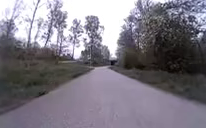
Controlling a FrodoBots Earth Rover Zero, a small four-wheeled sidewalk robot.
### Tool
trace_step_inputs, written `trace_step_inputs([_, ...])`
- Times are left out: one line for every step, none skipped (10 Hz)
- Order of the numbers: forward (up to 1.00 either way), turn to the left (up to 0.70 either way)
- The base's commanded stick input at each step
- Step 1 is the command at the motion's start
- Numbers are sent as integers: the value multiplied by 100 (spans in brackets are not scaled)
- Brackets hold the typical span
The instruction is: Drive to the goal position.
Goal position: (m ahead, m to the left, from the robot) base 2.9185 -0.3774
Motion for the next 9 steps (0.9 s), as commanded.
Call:
trace_step_inputs([100,0])
trace_step_inputs([100,0])
trace_step_inputs([100,0])
trace_step_inputs([100,0])
trace_step_inputs([100,0])
trace_step_inputs([100,0])
trace_step_inputs([100,13])
trace_step_inputs([100,27])
trace_step_inputs([100,40])
